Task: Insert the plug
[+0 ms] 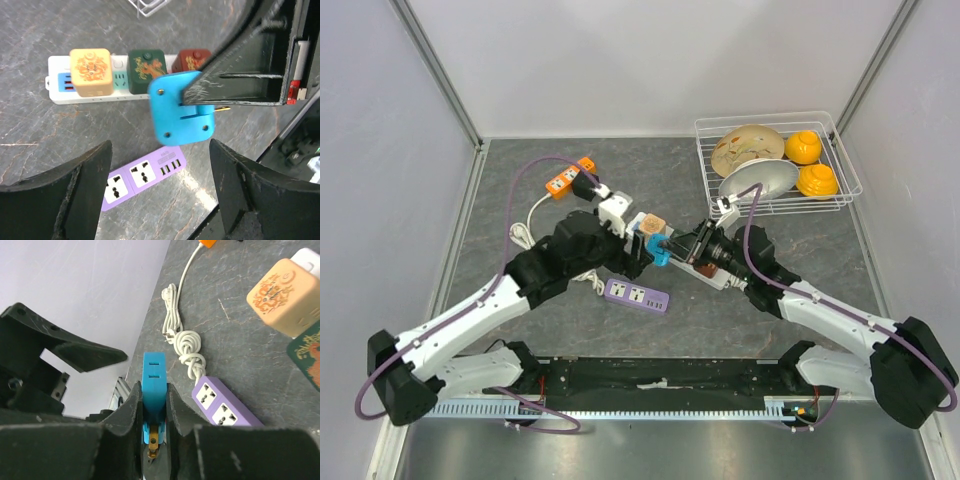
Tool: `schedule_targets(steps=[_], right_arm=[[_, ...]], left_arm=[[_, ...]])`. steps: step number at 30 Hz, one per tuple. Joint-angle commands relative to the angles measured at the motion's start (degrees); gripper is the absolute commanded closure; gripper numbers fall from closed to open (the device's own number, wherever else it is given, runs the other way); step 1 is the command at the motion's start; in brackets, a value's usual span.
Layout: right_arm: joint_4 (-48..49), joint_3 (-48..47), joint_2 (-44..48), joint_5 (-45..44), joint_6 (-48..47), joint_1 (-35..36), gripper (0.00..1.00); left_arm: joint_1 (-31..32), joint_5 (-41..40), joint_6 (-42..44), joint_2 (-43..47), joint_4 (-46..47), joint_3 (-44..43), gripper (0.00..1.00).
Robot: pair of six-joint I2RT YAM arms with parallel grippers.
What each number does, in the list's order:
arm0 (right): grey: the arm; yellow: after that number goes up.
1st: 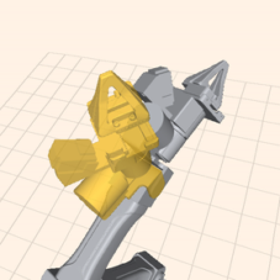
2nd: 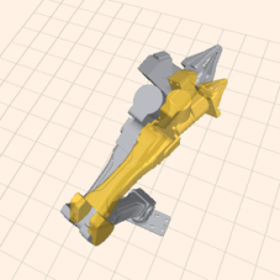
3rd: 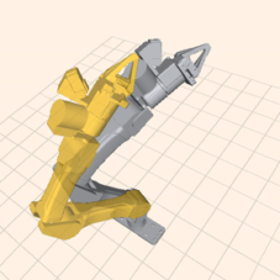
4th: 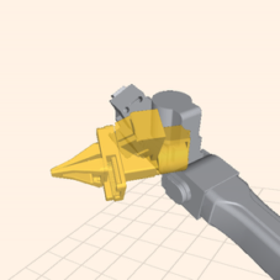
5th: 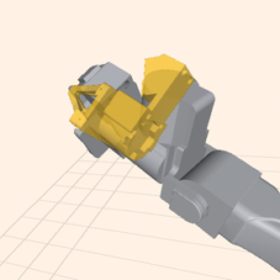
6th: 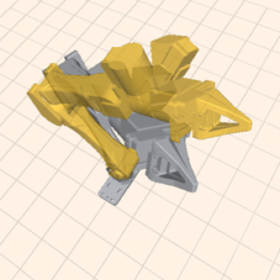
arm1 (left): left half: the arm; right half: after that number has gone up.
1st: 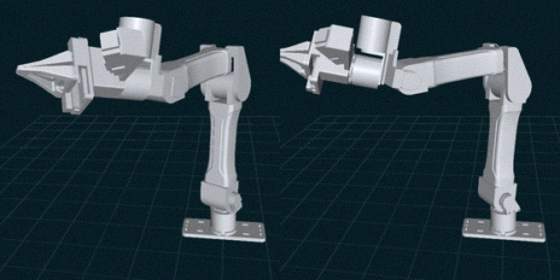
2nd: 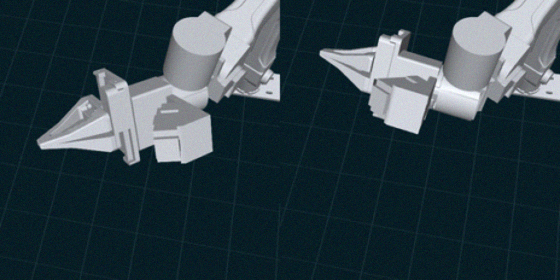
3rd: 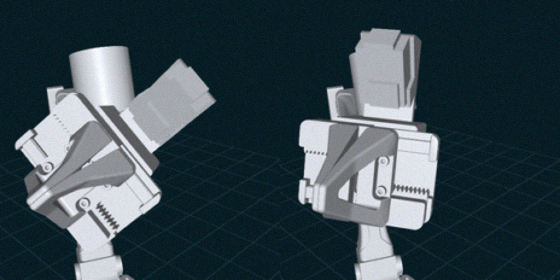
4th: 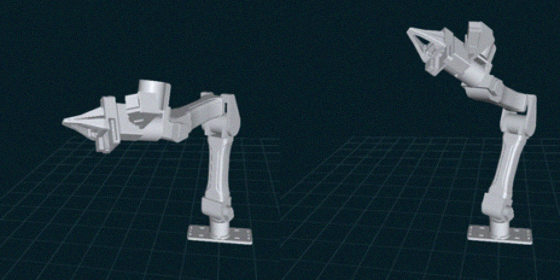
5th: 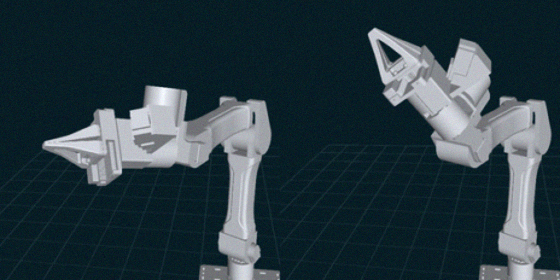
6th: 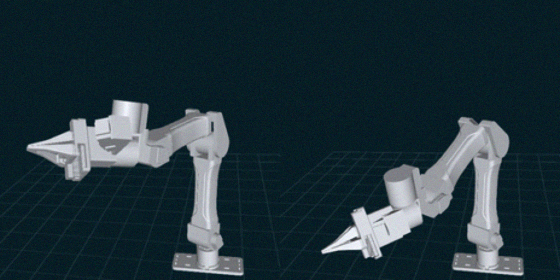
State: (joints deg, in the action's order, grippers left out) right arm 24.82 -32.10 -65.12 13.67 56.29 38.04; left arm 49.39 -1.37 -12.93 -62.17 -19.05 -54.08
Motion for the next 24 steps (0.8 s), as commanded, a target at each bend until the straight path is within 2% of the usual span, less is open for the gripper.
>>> schedule_targets(steps=[1,3,5,7,13,16,24], right_arm=[[6.3,2.7,3.0,2.8,-1.0,-2.7,1.00],[8.2,4.0,3.5,4.9,-0.4,-3.5,1.00],[11.8,5.2,3.5,6.7,0.1,-4.5,1.00],[15.6,5.8,3.2,9.2,1.0,-4.8,1.00],[26.1,7.3,1.4,14.0,3.8,-4.8,1.00],[28.1,7.1,0.8,15.5,4.4,-4.8,1.00],[31.2,7.4,0.2,15.9,6.0,-4.8,1.00]], left_arm=[[-8.1,12.0,-9.9,6.6,9.8,5.1,0.15],[-14.0,17.6,-13.2,8.5,13.6,7.5,0.15],[-17.0,24.5,-17.8,9.7,18.6,10.3,0.14],[-19.8,28.2,-20.3,9.2,21.4,11.5,0.14],[-20.4,35.6,-25.9,6.2,30.1,13.3,0.14],[-20.4,39.5,-28.3,4.1,33.2,13.4,0.15],[-20.2,45.9,-32.2,1.0,40.0,14.1,0.26]])
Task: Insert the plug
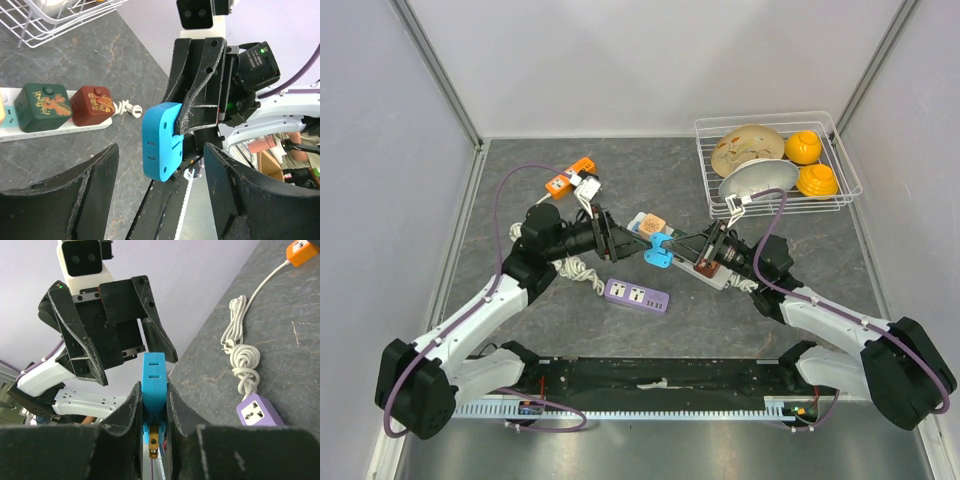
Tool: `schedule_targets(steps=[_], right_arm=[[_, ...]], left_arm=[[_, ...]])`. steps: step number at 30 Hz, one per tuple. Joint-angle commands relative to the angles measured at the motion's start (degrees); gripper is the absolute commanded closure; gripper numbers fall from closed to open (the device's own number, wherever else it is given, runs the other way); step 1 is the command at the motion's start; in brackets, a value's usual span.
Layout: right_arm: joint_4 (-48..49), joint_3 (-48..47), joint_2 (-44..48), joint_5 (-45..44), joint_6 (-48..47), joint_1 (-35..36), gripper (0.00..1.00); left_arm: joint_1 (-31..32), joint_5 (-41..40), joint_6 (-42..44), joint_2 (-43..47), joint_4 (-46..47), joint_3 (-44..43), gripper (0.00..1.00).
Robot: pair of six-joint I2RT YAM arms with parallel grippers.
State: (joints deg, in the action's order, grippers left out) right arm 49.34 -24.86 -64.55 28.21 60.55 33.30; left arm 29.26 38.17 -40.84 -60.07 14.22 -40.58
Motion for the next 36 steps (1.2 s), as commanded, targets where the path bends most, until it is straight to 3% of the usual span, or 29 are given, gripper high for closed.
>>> schedule_targets(steps=[1,13,16,19,20,21,22,25,29,30,33,36], right_arm=[[7.9,0.3,-0.7,1.5,2.0,-0.1,1.00],[11.4,0.3,-2.2,2.6,3.9,0.0,1.00],[11.9,0.3,-2.6,2.7,3.9,0.0,1.00],[12.6,0.4,-2.9,3.3,3.6,-0.1,1.00],[12.6,0.6,-2.9,3.3,3.2,0.0,0.97],[12.6,0.7,-2.9,3.3,3.0,0.0,0.90],[12.6,0.8,-2.8,3.3,2.7,0.1,0.68],[11.2,0.4,-2.2,3.9,0.8,0.0,0.30],[-1.1,-3.3,1.5,4.5,-8.4,0.0,0.10],[-9.1,-4.2,2.6,3.2,-14.7,0.0,0.05],[-24.1,-7.8,6.4,0.4,-24.5,0.0,0.02],[-32.8,-9.7,7.9,-1.7,-33.9,0.0,0.02]], left_arm=[[0.0,7.1,-5.1,-1.4,7.7,0.8,0.27],[1.6,9.7,-7.1,-4.3,11.2,0.6,0.46],[1.7,9.9,-7.7,-4.5,11.9,0.8,0.57],[1.7,10.1,-8.6,-4.5,13.1,1.3,0.75],[1.7,10.2,-8.8,-4.5,13.3,1.4,0.85],[1.7,10.3,-8.8,-4.5,13.4,1.6,0.89],[1.7,10.1,-8.7,-4.6,13.5,1.6,0.94],[1.2,9.7,-8.5,-4.2,13.3,2.3,0.98],[-1.6,8.8,-6.6,-2.3,9.2,3.2,0.98],[-2.2,8.3,-4.3,-1.5,6.8,2.8,0.98],[-4.1,2.7,3.3,1.4,-6.4,0.3,0.98],[-5.3,-8.2,9.2,4.3,-21.0,-3.7,0.98]])
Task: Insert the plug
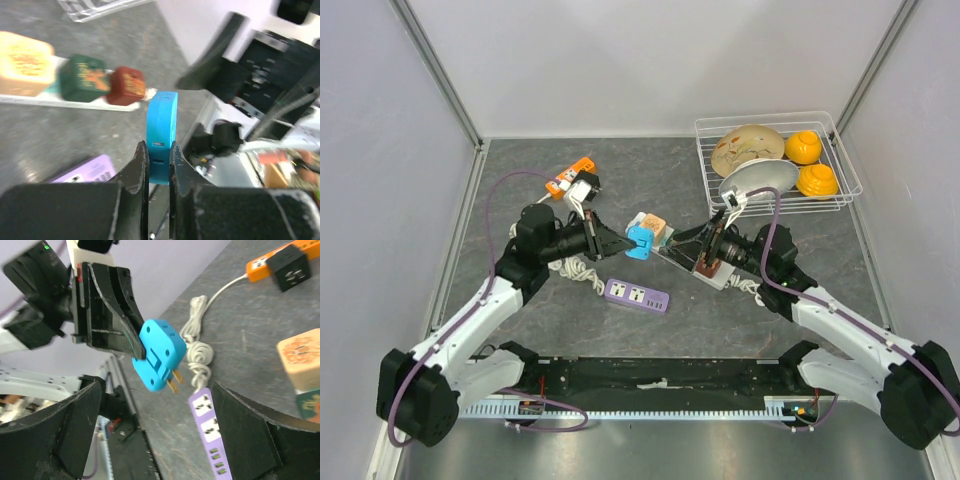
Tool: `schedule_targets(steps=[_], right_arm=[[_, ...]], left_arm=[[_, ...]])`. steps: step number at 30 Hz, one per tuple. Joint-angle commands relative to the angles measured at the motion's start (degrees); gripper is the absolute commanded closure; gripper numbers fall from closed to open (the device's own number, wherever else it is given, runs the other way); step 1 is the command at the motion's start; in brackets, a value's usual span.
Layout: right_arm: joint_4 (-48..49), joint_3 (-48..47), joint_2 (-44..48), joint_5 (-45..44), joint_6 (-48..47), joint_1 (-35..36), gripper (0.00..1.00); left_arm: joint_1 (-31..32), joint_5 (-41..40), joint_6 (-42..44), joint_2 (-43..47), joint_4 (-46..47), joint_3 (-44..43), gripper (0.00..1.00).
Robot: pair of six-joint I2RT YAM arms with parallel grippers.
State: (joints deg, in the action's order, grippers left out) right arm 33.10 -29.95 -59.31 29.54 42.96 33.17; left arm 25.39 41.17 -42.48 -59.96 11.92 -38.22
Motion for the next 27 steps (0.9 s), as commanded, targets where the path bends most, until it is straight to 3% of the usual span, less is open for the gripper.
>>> schedule_targets(steps=[1,3,4,7,10,17,27], right_arm=[[-17.9,-4.7,2.4,-3.6,-19.9,0.3,0.02],[-21.1,-4.7,1.7,-4.8,-23.1,1.0,0.02],[-22.0,-4.6,0.6,-5.6,-24.7,2.5,0.02],[-25.5,-5.3,-3.0,-10.3,-30.9,6.5,0.02],[-28.6,-6.5,-7.4,-16.0,-37.1,10.5,0.02],[-35.7,-11.6,-19.1,-25.8,-48.4,19.2,0.02],[-37.0,-16.2,-29.3,-24.2,-52.3,23.5,0.03]], left_arm=[[-1.7,-18.0,11.4,4.8,-22.3,-7.0,0.98],[-1.7,-25.4,11.7,5.8,-31.1,-10.1,0.98],[-1.7,-32.8,11.1,6.2,-33.4,-10.8,0.98],[-1.7,-43.1,9.3,8.5,-39.1,-12.1,0.98],[-1.7,-48.0,8.1,10.5,-42.8,-13.2,0.98],[-1.7,-51.7,8.9,12.5,-48.0,-15.2,0.98],[-1.7,-50.9,9.8,13.3,-48.4,-15.0,0.98]])
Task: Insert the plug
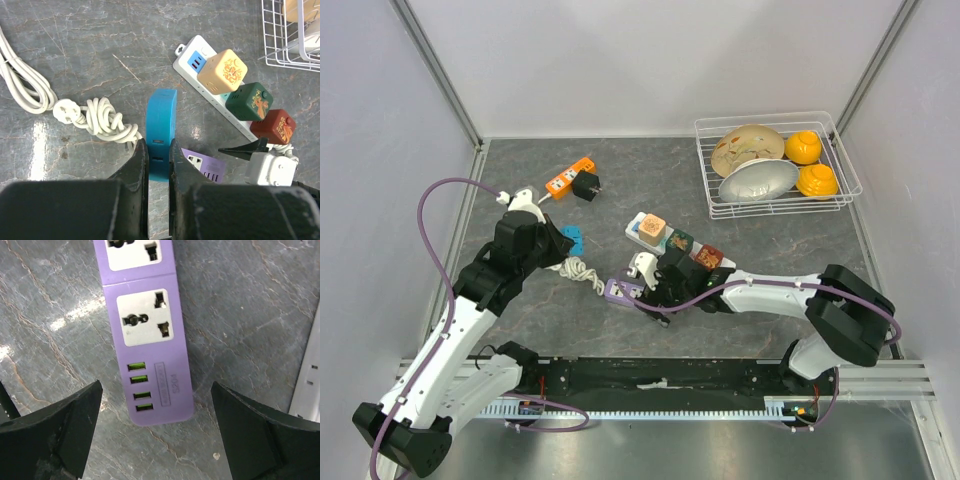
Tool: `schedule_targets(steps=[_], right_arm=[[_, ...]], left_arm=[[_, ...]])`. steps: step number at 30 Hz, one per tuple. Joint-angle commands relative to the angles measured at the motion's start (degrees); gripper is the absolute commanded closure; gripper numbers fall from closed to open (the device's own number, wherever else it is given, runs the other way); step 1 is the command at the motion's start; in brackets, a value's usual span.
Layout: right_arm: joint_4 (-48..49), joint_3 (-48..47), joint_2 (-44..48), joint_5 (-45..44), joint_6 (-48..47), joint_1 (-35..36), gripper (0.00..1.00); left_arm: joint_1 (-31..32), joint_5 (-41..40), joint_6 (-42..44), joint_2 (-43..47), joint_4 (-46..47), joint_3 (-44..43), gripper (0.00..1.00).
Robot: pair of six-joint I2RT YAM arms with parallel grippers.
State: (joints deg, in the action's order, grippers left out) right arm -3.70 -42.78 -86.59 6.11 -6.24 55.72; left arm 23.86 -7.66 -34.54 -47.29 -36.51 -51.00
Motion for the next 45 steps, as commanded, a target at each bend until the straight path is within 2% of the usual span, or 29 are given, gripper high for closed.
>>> schedule_targets(steps=[1,5,8,9,11,12,13,15,20,22,29,35,41,42,45], right_arm=[[-0.2,-3.6,-3.3,-0.7,-3.1,1.3,0.04],[-0.1,-5.0,-5.5,-1.4,-3.3,1.7,0.15],[0.8,-6.3,-6.0,-1.4,-3.3,1.7,0.42],[1.3,-6.8,-6.6,-1.9,-2.9,1.7,0.62],[1.9,-8.5,-7.3,-3.1,-2.2,1.7,0.82],[2.4,-9.1,-8.2,-4.4,-1.8,1.7,0.98],[2.9,-10.1,-8.5,-5.7,-0.4,1.6,1.00],[3.2,-11.4,-9.9,-8.5,1.4,1.6,1.00],[4.7,-16.3,-13.0,-24.9,12.9,1.6,1.00],[3.8,-17.1,-13.5,-28.0,15.8,1.6,1.00],[-1.3,-17.3,-13.1,-23.7,20.9,4.9,1.00],[-6.6,-18.2,-13.1,-21.5,27.1,9.0,0.91],[-7.5,-19.4,-14.0,-18.6,29.4,12.0,0.63],[-7.5,-19.5,-14.2,-18.3,29.4,12.2,0.50],[-7.0,-19.4,-14.0,-18.0,29.4,12.2,0.33]], left_arm=[[-0.2,-2.1,1.8,0.6,0.0,-2.3,0.98],[-0.2,-2.4,2.2,0.6,0.0,-2.5,0.98],[-0.2,-2.4,2.5,0.5,0.0,-2.8,0.98],[-0.2,-2.4,2.7,0.5,0.0,-2.8,0.98],[-0.2,-2.9,2.8,0.4,-0.2,-2.9,0.98],[-0.2,-3.1,2.7,0.5,-0.4,-3.0,0.98],[-0.2,-3.4,2.7,0.4,-0.6,-3.1,0.98],[-0.2,-3.7,2.6,0.4,-1.0,-3.6,0.98],[-0.2,-5.3,1.8,0.8,-2.4,-4.5,0.98],[-0.2,-5.8,0.8,0.8,-3.6,-5.2,0.98],[-0.2,-3.2,-1.6,-2.2,-5.3,-6.4,0.98],[-0.2,1.5,-2.6,-6.3,-5.4,-7.8,0.98],[0.1,6.5,-3.3,-11.2,-5.6,-9.8,0.98],[0.2,6.5,-3.5,-11.5,-5.8,-9.9,0.98],[0.7,5.5,-4.1,-12.0,-5.9,-10.1,0.98]])
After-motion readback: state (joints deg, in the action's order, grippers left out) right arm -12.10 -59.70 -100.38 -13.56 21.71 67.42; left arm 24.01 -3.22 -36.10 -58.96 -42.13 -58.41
